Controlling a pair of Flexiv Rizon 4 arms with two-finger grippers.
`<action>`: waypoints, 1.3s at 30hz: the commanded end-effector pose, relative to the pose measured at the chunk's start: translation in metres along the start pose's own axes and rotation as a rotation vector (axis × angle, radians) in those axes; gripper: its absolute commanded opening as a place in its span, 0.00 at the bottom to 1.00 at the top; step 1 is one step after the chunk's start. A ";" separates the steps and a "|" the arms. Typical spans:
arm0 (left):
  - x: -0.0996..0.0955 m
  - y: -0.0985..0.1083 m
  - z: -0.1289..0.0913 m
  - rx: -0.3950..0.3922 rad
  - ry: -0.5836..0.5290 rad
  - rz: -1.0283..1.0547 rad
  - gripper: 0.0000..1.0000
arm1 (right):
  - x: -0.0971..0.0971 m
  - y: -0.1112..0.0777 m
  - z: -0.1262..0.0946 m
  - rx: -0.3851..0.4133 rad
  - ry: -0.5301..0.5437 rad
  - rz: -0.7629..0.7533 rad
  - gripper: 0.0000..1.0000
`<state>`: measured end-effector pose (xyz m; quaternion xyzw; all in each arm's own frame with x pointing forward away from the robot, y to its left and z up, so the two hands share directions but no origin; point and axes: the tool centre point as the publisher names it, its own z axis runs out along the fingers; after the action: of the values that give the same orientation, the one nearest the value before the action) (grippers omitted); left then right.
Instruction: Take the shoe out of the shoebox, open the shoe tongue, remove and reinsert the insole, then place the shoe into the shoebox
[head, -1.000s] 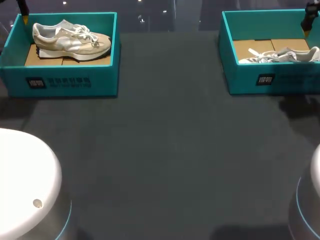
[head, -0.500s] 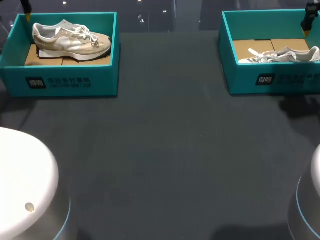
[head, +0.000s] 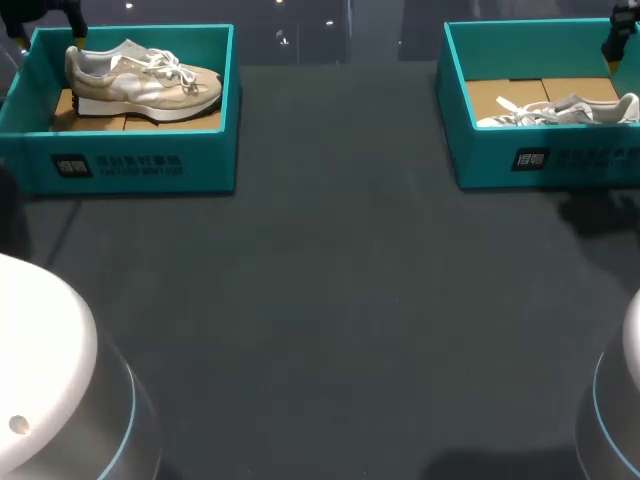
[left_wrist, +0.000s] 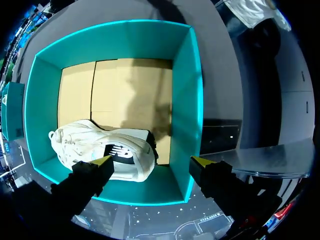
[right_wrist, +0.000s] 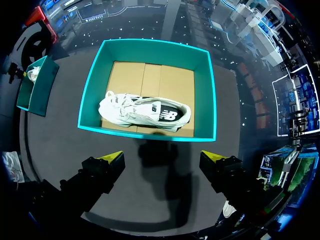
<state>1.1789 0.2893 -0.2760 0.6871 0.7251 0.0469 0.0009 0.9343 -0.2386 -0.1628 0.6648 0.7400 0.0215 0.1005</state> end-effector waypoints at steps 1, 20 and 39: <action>0.000 0.024 0.020 0.016 -0.008 0.003 1.00 | 0.001 -0.001 0.000 -0.001 -0.002 0.001 1.00; -0.012 0.027 0.054 0.044 0.010 0.034 0.82 | 0.001 -0.001 0.000 -0.001 -0.002 0.001 1.00; -0.018 0.013 0.085 0.087 0.053 0.050 0.68 | 0.001 -0.001 0.000 -0.001 -0.002 0.001 1.00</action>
<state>1.1976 0.2796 -0.3551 0.7027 0.7091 0.0314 -0.0490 0.9343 -0.2386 -0.1628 0.6647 0.7400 0.0215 0.1005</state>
